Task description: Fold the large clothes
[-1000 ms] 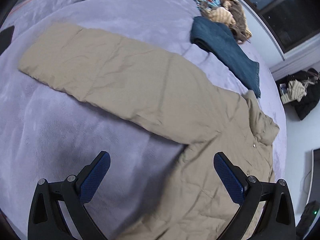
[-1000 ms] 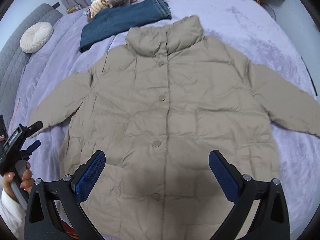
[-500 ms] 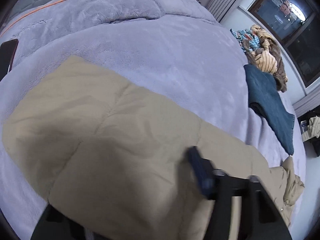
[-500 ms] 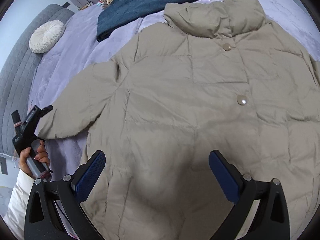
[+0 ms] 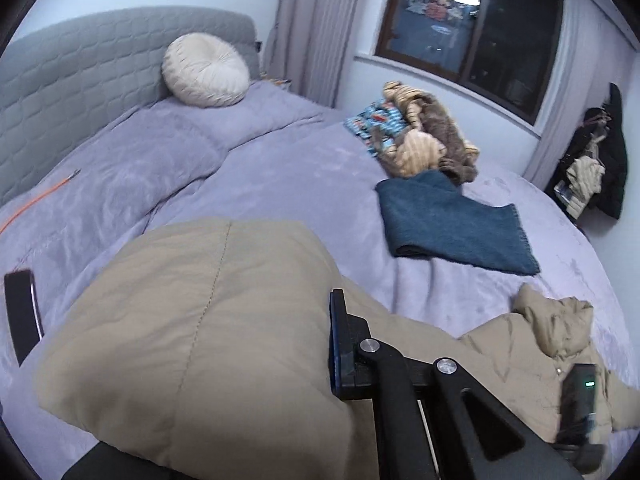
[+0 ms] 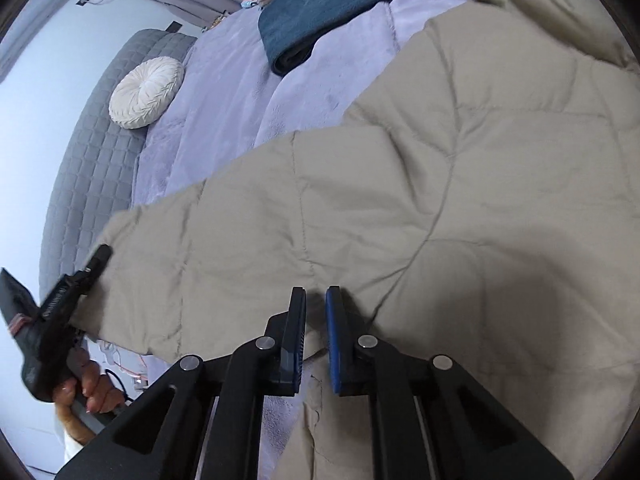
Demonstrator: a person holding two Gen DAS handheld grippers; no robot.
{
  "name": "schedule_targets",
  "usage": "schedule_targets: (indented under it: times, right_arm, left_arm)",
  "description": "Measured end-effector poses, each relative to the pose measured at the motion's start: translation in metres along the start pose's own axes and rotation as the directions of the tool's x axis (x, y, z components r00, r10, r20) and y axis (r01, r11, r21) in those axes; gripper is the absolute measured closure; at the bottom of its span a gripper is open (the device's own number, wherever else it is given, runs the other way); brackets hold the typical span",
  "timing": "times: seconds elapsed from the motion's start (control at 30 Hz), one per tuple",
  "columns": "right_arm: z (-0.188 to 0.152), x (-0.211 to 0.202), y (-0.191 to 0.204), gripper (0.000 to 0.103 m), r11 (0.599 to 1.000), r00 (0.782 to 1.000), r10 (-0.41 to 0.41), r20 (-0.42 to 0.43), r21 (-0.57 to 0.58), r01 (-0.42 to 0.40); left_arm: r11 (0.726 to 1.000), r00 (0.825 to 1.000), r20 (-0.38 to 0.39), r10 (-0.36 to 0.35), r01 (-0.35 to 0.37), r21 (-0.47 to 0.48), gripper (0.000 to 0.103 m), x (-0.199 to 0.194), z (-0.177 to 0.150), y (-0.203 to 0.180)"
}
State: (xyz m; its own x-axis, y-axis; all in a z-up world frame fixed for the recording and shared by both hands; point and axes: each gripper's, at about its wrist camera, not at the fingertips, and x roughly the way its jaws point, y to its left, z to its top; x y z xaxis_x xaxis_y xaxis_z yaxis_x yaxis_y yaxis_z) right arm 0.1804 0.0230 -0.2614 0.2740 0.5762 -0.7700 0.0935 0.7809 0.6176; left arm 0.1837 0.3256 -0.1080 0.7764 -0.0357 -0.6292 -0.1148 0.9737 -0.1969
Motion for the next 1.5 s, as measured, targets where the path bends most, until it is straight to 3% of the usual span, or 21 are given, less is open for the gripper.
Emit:
schedule_targets:
  times: [0.1, 0.17, 0.27, 0.4, 0.57, 0.7, 0.77, 0.83, 0.87, 0.9, 0.93, 0.97, 1.03, 1.1, 1.13, 1.23, 1.33, 1.4, 1.5]
  right_arm:
    - [-0.004, 0.019, -0.008, 0.093, 1.0, 0.999, -0.01, -0.041, 0.015, 0.011]
    - [-0.005, 0.012, -0.011, 0.093, 0.999, 0.998, 0.026, -0.058, 0.024, -0.025]
    - [-0.016, -0.02, -0.018, 0.093, 0.998, 0.997, 0.065, -0.05, 0.004, -0.065]
    - [-0.03, -0.103, -0.06, 0.093, 1.0, 0.999, -0.01, 0.052, -0.001, 0.01]
    - [-0.049, -0.207, -0.145, 0.093, 0.975, 0.962, -0.215, 0.165, 0.083, 0.204]
    - [-0.068, -0.245, -0.195, 0.093, 0.954, 0.944, -0.284, 0.169, 0.145, 0.262]
    - [-0.076, -0.253, -0.214, 0.093, 0.948, 0.942, -0.294, 0.162, 0.174, 0.266]
    - [-0.08, -0.257, -0.22, 0.093, 0.949, 0.946, -0.282, 0.161, 0.195, 0.25]
    - [-0.08, -0.259, -0.223, 0.093, 0.95, 0.948, -0.274, 0.164, 0.2, 0.24]
    - [-0.083, -0.255, -0.22, 0.093, 0.95, 0.948, -0.271, 0.165, 0.202, 0.236]
    - [-0.079, -0.254, -0.223, 0.093, 0.95, 0.949, -0.27, 0.164, 0.204, 0.235]
    - [-0.078, -0.253, -0.219, 0.092, 0.95, 0.949, -0.27, 0.162, 0.206, 0.236]
    - [-0.076, -0.25, -0.216, 0.092, 0.949, 0.95, -0.274, 0.152, 0.205, 0.241]
    - [-0.069, -0.249, -0.21, 0.092, 0.948, 0.949, -0.282, 0.141, 0.195, 0.253]
    - [-0.069, -0.251, -0.203, 0.086, 0.949, 0.947, -0.287, 0.146, 0.177, 0.26]
    - [-0.063, -0.256, -0.174, 0.016, 0.95, 0.928, -0.312, 0.206, 0.095, 0.298]
    - [-0.059, -0.245, -0.142, 0.014, 0.946, 0.923, -0.302, 0.237, -0.046, 0.321]
    - [-0.051, -0.223, -0.116, 0.014, 0.925, 0.922, -0.313, 0.23, -0.149, 0.351]
    - [-0.036, -0.175, -0.086, 0.014, 0.854, 0.894, -0.41, 0.179, -0.269, 0.445]
  left_arm:
    - [0.988, 0.993, 0.023, -0.115, 0.112, 0.106, 0.094, -0.017, 0.006, -0.056]
    - [0.967, 0.98, 0.024, -0.196, 0.189, 0.168, 0.094, -0.023, 0.008, -0.101]
    - [0.926, 0.957, 0.009, -0.289, 0.277, 0.258, 0.094, -0.029, 0.002, -0.173]
    - [0.86, 0.926, -0.095, -0.366, 0.375, 0.345, 0.093, -0.015, -0.025, -0.272]
    - [0.799, 0.928, -0.244, -0.281, 0.366, 0.477, 0.093, 0.03, -0.107, -0.368]
    - [0.768, 0.93, -0.332, -0.159, 0.328, 0.55, 0.093, 0.071, -0.168, -0.406]
    - [0.752, 0.934, -0.343, -0.101, 0.298, 0.588, 0.093, 0.081, -0.191, -0.4]
    - [0.741, 0.943, -0.322, -0.088, 0.278, 0.612, 0.084, 0.077, -0.201, -0.401]
    - [0.738, 0.94, -0.326, -0.103, 0.292, 0.609, 0.053, 0.072, -0.202, -0.401]
    - [0.738, 0.937, -0.329, -0.12, 0.306, 0.601, 0.01, 0.069, -0.203, -0.4]
    - [0.746, 0.942, -0.308, -0.134, 0.301, 0.594, 0.0, 0.062, -0.2, -0.397]
    - [0.75, 0.948, -0.278, -0.155, 0.296, 0.592, 0.0, 0.055, -0.199, -0.394]
    - [0.738, 0.94, -0.295, -0.169, 0.319, 0.595, 0.0, 0.042, -0.192, -0.389]
    - [0.749, 0.937, -0.3, -0.18, 0.328, 0.576, 0.0, 0.03, -0.178, -0.377]
    - [0.762, 0.934, -0.292, -0.206, 0.34, 0.551, 0.0, 0.022, -0.167, -0.365]
    - [0.813, 0.951, -0.235, -0.203, 0.298, 0.501, 0.0, 0.003, -0.141, -0.321]
    - [0.873, 0.972, -0.201, -0.122, 0.201, 0.444, 0.002, 0.016, -0.113, -0.271]
    - [0.911, 0.975, -0.219, -0.034, 0.121, 0.395, 0.032, 0.039, -0.101, -0.241]
    - [0.955, 0.951, -0.297, 0.085, 0.008, 0.297, 0.052, 0.084, -0.097, -0.198]
